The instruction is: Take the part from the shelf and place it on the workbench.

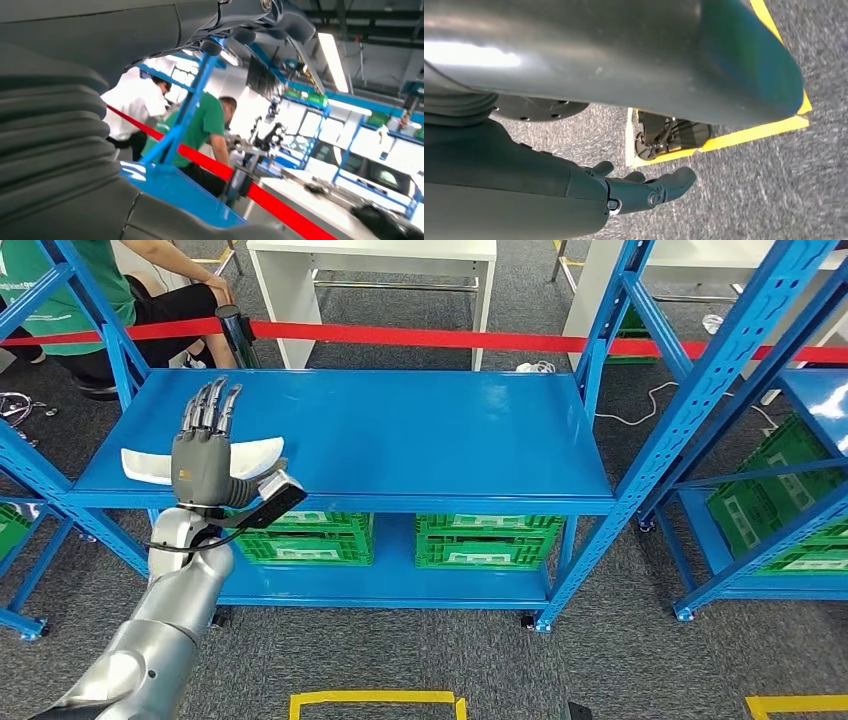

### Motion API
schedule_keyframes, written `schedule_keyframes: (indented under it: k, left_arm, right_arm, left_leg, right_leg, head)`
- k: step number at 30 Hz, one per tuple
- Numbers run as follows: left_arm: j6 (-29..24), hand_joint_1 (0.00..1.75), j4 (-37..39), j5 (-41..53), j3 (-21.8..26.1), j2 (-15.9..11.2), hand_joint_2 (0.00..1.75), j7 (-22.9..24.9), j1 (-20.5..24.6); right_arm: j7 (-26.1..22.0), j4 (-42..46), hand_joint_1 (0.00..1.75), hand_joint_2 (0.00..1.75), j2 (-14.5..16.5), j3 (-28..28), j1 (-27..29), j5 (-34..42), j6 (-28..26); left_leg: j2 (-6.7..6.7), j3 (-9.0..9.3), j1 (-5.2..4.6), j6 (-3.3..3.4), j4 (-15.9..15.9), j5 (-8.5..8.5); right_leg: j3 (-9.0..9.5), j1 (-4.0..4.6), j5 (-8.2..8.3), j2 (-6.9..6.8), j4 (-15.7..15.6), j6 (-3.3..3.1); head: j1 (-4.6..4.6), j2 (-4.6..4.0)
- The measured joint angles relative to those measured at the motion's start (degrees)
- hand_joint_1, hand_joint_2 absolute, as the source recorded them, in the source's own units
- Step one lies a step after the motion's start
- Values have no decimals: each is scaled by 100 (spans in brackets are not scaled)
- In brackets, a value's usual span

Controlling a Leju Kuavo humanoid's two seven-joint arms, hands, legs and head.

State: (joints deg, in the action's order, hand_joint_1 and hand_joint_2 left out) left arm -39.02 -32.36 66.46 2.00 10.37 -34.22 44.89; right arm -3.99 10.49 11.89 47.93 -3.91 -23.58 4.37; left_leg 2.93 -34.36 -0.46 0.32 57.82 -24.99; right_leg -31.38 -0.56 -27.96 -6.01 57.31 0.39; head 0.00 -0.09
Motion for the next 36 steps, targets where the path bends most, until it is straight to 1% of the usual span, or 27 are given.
schedule_keyframes:
  k: [3,6,18,23,27,29,30,31,32,33,34,35,36]
  left_arm:
    - [95,0,293,-209,-29,-5,0,-105,223]
    - [120,0,454,-306,-40,-5,0,-161,311]
    - [123,0,709,-346,-62,-7,0,-189,377]
    - [46,0,746,-630,-63,-7,0,-332,382]
    - [-70,0,697,-816,-67,-22,0,-370,351]
    - [-95,0,624,-825,-67,-40,0,-340,330]
    - [-104,0,584,-827,-67,-43,0,-326,325]
    - [-113,0,548,-831,-67,-45,0,-319,326]
    - [-117,0,521,-841,-66,-39,0,-319,321]
    - [-120,0,507,-850,-66,-28,0,-332,303]
    - [-121,0,499,-863,-65,-19,0,-353,269]
    - [-120,0,494,-877,-63,-7,0,-378,221]
    - [-120,0,489,-883,-59,1,0,-406,167]
  right_arm:
    - [-20,0,0,0,7,-2,2,3,7]
    - [-41,0,0,0,8,-2,3,10,7]
    - [-57,0,0,0,8,-2,2,18,7]
    - [-33,0,0,0,9,-2,2,33,-22]
    - [51,0,0,0,38,-1,2,51,-85]
    - [51,0,0,0,50,2,-2,60,-101]
    - [48,0,0,0,53,2,-3,60,-107]
    - [42,0,0,0,55,3,-3,60,-111]
    - [37,0,0,0,55,3,1,58,-114]
    - [34,0,0,0,51,4,11,55,-117]
    - [33,0,0,0,47,6,26,51,-121]
    - [35,0,0,0,41,7,42,44,-123]
    - [38,0,0,0,32,9,59,37,-126]
  left_leg:
    - [9,4,0,-4,-1,3]
    - [11,5,2,-10,-3,6]
    - [11,4,6,-20,-11,5]
    - [11,3,6,-21,-11,4]
    - [8,-14,-30,16,13,-30]
    - [-21,0,-20,45,-22,-26]
    - [-44,27,-4,63,-65,-13]
    - [-66,58,17,83,-107,5]
    - [-88,89,38,102,-143,22]
    - [-108,99,44,115,-155,24]
    - [-135,100,46,125,-150,19]
    - [-169,100,45,127,-140,10]
    - [-208,100,47,119,-119,-8]
  right_leg:
    - [-5,1,0,8,12,0]
    - [-12,5,-3,13,21,-4]
    - [-18,9,-16,13,25,-22]
    - [-18,9,-16,13,25,-22]
    - [-10,-28,-7,-6,9,16]
    - [-1,-23,-18,-46,-5,43]
    - [-2,-28,-43,-2,21,61]
    - [-44,-32,-116,100,129,73]
    - [-151,-36,-240,240,359,80]
    - [-320,-49,-399,402,707,79]
    - [-539,-50,-559,500,1109,78]
    - [-737,-50,-661,546,1450,81]
    - [-862,-53,-647,562,1610,83]
  head:
    - [0,0]
    - [0,0]
    - [0,0]
    - [0,0]
    - [-2,0]
    - [-1,0]
    - [1,0]
    - [5,0]
    - [12,0]
    - [15,0]
    - [19,0]
    - [21,0]
    - [21,0]
